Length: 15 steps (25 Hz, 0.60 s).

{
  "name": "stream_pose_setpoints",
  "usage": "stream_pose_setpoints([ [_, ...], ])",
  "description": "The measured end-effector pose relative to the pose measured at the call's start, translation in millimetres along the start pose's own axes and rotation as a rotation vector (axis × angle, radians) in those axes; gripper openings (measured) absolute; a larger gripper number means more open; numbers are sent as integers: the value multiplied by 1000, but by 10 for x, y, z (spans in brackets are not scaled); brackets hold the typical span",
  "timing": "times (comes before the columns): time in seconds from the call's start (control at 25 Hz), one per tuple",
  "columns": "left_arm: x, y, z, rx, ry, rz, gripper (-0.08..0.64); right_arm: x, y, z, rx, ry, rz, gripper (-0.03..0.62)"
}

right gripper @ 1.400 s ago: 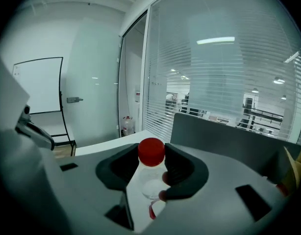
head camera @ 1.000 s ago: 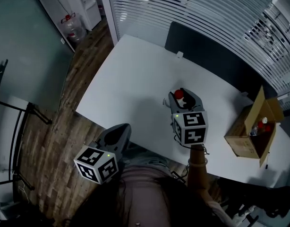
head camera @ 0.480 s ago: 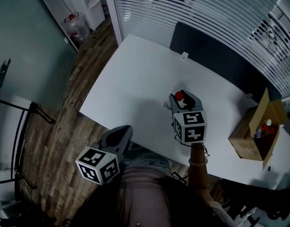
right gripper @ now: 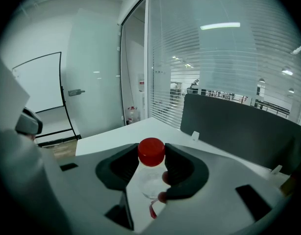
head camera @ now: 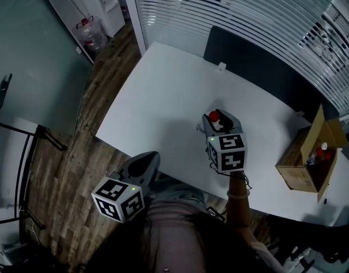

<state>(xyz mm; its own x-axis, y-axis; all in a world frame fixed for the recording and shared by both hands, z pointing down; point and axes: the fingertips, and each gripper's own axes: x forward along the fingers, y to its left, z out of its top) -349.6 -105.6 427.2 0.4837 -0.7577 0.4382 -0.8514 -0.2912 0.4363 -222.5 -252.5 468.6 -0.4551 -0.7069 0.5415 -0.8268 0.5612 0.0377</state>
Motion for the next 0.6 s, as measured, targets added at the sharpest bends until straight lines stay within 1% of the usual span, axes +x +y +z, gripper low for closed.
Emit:
stream_pose_setpoints([
  [0.4,-5,9,12,4,3,-12,9,18,18,14,9,6,12,178],
  [0.6,3,-9,16,10,3,-20,9,-11,-13,46,8,-8,-6,178],
])
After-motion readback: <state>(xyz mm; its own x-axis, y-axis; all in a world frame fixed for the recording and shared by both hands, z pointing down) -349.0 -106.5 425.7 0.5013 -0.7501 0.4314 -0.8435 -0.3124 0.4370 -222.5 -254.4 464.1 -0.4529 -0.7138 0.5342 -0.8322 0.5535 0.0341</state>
